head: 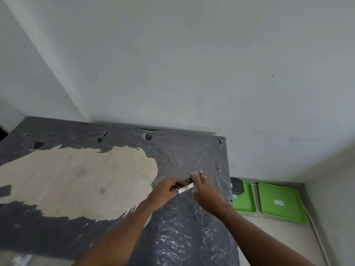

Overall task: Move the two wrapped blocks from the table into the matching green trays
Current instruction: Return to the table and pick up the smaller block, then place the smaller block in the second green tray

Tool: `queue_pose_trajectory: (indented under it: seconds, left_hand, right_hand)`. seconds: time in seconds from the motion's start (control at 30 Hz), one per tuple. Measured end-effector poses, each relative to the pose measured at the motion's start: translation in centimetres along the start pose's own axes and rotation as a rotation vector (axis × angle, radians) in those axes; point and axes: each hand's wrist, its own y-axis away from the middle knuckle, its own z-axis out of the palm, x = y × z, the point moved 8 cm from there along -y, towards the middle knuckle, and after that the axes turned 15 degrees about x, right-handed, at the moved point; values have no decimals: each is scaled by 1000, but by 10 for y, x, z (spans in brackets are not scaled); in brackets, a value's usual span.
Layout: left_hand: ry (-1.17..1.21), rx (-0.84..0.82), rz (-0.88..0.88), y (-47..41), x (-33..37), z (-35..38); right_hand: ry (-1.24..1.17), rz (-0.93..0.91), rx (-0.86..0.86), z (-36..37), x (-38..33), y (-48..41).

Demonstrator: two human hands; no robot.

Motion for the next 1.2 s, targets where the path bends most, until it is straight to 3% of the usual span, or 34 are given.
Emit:
queue_pose_trajectory:
  seconds: [0.1,0.23,0.43,0.57,0.73,0.83,0.93,1.1,1.2]
  left_hand:
    - [119,-121,-63,3,24,-3]
    - [187,-187,-96,6,46,-10]
    - [280,18,-67,6,67,-21]
    - [391,223,-138,4,75,-27]
    - [419,268,-106,4,84,-26]
    - [664,296,-210,4,83,-22]
    - [842,205,-311,4,88,-1]
    - [873,283,-281,-7,106,-5]
    - [686,295,-221,-16,110,-20]
  right_hand:
    - [29,-73,55,-21,0,4]
    - [-113,-90,84,-49,4,11]
    - [-212,-103,130,-89,10,11]
    - [-238,-75,188,-103,12,8]
    - [-245,-62,194,-109,16,8]
    - [-282,4,250,-115,20,4]
    - [-351,88,297,-116,17,-1]
    - [-384,94,261,-111,10,-7]
    - [-312,49,200,-117,12,-6]
